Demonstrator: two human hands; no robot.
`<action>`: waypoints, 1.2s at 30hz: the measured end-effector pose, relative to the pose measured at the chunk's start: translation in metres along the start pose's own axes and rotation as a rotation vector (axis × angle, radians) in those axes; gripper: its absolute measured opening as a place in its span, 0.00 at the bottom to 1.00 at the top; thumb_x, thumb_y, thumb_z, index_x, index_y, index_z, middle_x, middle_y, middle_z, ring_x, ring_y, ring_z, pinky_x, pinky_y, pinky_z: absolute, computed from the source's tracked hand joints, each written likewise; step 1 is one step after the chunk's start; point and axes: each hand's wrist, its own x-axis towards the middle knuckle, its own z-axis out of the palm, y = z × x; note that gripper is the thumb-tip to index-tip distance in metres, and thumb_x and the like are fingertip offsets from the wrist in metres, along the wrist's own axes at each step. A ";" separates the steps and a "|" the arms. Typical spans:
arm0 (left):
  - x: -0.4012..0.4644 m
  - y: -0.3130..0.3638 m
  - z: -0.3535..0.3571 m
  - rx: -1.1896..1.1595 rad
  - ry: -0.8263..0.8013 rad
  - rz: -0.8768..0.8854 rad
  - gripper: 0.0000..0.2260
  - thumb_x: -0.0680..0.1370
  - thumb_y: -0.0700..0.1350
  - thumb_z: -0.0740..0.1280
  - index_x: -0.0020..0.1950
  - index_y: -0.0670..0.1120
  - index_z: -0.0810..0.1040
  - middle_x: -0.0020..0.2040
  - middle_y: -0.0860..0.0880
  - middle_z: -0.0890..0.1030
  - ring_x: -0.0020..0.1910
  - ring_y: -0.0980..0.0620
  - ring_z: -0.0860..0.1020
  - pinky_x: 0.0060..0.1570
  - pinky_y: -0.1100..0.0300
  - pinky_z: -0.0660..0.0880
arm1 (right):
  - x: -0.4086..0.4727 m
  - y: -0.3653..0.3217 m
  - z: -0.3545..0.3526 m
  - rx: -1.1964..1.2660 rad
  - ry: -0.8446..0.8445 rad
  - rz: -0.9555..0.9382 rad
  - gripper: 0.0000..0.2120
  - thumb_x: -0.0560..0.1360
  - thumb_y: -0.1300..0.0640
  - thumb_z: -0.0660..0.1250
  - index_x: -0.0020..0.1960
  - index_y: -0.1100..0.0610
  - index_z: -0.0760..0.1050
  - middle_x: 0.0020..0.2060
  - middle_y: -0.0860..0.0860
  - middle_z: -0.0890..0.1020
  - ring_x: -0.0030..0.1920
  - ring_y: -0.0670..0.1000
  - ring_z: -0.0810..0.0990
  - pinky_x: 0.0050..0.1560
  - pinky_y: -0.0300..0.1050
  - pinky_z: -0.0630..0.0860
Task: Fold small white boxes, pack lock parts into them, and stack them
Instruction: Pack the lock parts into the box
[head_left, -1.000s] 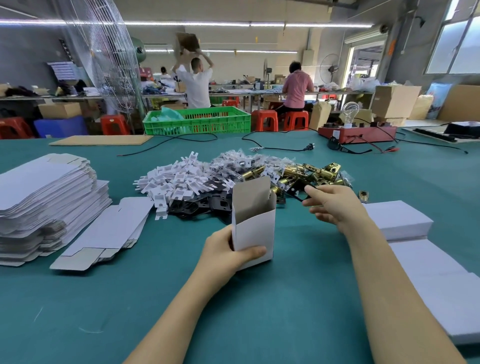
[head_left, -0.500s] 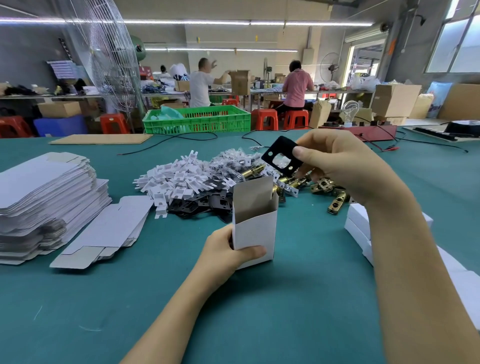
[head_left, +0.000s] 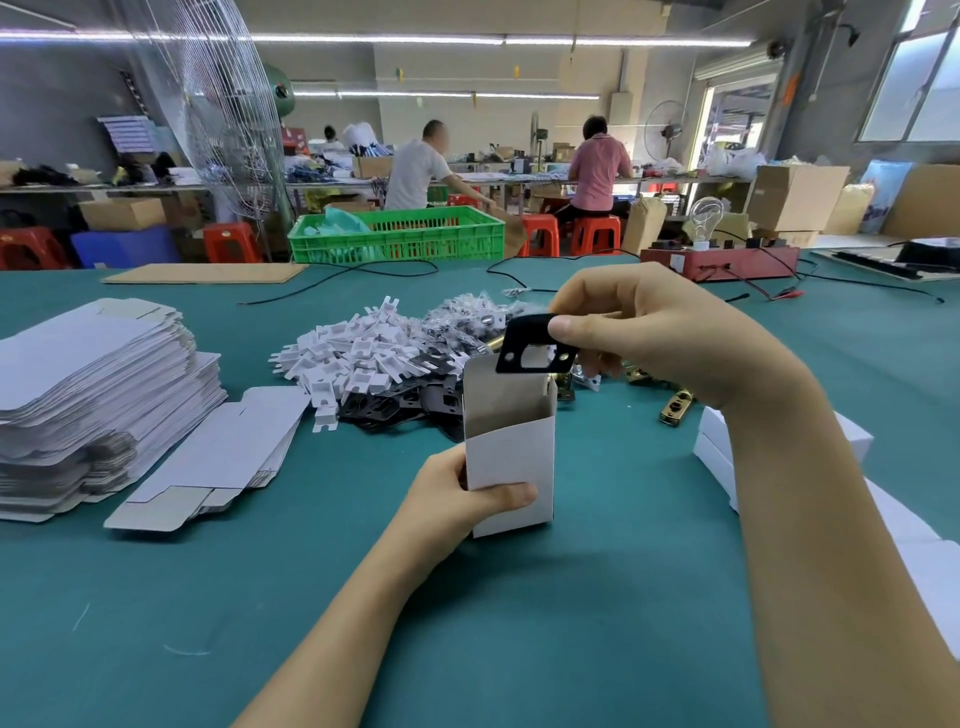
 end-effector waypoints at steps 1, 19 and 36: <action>0.000 0.000 0.000 -0.012 -0.012 0.001 0.14 0.65 0.47 0.76 0.51 0.55 0.84 0.49 0.51 0.86 0.51 0.52 0.83 0.51 0.59 0.79 | 0.001 0.000 0.002 -0.024 -0.013 -0.003 0.04 0.77 0.60 0.67 0.47 0.61 0.79 0.26 0.42 0.77 0.28 0.41 0.74 0.30 0.32 0.70; 0.002 0.002 0.002 -0.121 0.025 -0.026 0.15 0.64 0.43 0.76 0.50 0.48 0.83 0.47 0.48 0.86 0.45 0.53 0.83 0.46 0.60 0.79 | 0.023 0.005 0.045 -0.515 -0.154 0.015 0.04 0.73 0.58 0.72 0.46 0.52 0.84 0.36 0.44 0.81 0.34 0.37 0.76 0.31 0.24 0.67; 0.003 0.000 0.001 -0.136 0.090 -0.019 0.12 0.70 0.36 0.76 0.50 0.48 0.84 0.47 0.50 0.86 0.46 0.54 0.84 0.41 0.65 0.79 | 0.005 0.051 -0.015 -0.077 0.351 0.281 0.09 0.77 0.54 0.67 0.42 0.55 0.81 0.34 0.48 0.85 0.28 0.41 0.77 0.31 0.38 0.71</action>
